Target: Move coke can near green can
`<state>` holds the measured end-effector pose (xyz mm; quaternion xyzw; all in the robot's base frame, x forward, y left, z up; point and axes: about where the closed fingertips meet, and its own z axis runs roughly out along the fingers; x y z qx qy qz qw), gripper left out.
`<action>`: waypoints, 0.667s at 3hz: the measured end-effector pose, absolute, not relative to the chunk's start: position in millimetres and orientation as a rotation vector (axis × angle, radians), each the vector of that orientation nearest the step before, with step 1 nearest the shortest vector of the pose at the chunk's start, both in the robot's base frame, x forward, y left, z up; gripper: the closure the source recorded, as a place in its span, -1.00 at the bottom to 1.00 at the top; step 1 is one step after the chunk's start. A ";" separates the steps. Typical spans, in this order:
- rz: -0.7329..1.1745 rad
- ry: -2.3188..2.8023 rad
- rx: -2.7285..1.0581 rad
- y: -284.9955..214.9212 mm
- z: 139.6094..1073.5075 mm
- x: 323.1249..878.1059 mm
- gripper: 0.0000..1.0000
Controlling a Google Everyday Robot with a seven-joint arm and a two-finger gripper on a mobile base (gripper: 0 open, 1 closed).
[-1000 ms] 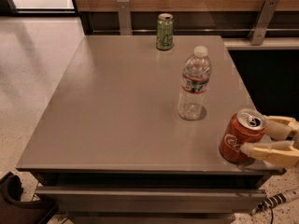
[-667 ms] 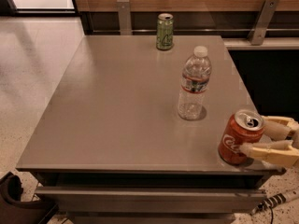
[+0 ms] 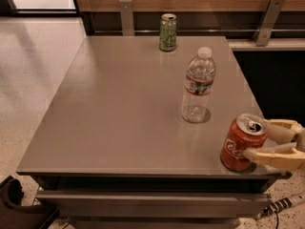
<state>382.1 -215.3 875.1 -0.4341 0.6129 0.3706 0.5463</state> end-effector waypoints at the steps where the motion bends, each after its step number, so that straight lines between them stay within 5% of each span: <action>1: 0.879 1.453 -1.029 -215.3 875.1 382.1 1.00; 2: 0.832 1.493 -1.040 -215.4 887.2 382.0 1.00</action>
Offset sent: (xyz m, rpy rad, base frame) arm -0.0070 -0.0040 0.0191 -0.0730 0.0128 -0.0563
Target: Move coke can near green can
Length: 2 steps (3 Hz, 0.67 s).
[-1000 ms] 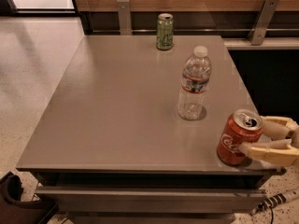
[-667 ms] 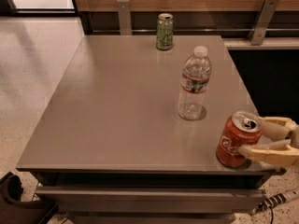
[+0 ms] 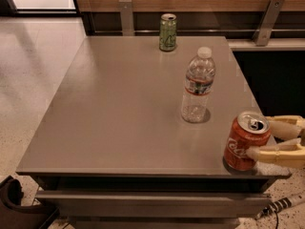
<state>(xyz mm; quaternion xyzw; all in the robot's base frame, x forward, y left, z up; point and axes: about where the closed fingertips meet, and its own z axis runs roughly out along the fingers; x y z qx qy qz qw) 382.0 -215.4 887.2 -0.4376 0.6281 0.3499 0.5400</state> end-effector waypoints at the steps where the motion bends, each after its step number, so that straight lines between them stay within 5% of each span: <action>1: 0.778 1.534 -1.062 -214.2 914.4 400.4 1.00; 2: 0.745 1.559 -1.076 -211.2 941.6 444.5 1.00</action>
Offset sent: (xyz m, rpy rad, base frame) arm 0.1339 0.0135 0.1025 -0.1331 -0.0186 -0.0367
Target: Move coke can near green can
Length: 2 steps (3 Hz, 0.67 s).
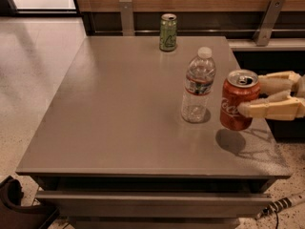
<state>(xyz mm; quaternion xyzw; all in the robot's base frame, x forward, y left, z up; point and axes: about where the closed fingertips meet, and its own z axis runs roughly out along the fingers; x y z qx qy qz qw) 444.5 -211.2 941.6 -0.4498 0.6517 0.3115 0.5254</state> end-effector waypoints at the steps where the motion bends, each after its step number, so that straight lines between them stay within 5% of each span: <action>1: 0.737 1.539 -1.057 -216.1 972.2 516.0 1.00; 2: 0.736 1.513 -1.025 -228.9 985.9 554.3 1.00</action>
Offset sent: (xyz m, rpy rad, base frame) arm 0.1524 -0.0388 0.0592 0.0835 -0.0594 -0.0575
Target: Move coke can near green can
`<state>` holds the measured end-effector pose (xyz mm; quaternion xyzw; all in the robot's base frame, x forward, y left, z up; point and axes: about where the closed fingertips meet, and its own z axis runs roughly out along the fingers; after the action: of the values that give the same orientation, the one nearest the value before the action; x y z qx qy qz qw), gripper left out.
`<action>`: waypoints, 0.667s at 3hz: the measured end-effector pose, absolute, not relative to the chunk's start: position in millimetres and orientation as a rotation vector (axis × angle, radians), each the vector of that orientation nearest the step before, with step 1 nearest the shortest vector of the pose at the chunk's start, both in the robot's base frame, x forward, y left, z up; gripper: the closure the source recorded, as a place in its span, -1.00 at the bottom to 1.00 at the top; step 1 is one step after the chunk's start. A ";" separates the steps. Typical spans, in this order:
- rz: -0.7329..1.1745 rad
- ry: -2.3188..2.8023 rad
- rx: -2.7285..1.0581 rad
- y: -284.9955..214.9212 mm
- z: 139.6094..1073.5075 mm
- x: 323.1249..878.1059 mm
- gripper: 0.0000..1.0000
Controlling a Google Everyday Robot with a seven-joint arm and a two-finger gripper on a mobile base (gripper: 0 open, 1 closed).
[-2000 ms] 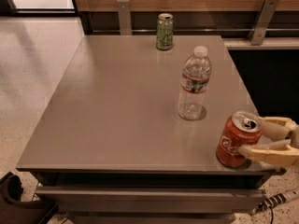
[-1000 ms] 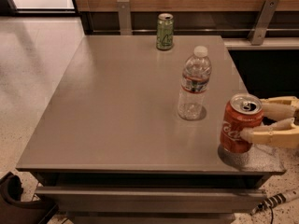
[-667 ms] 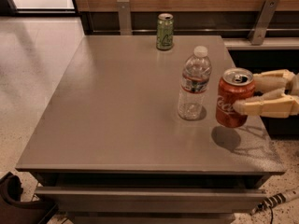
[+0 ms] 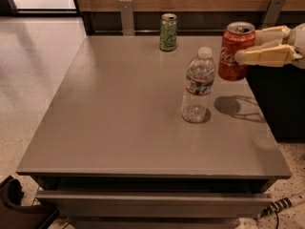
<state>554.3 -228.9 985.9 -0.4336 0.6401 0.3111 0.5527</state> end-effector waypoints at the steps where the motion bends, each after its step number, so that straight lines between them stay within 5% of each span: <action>1: 0.713 1.486 -0.978 -252.6 995.1 576.1 1.00; 2: 0.671 1.477 -0.936 -274.4 998.5 599.8 1.00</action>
Offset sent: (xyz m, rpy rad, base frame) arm 0.0739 -0.0809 0.0171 0.0529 -0.0915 -0.1608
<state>599.8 -274.4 998.5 -0.4026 0.6351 0.2886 0.5927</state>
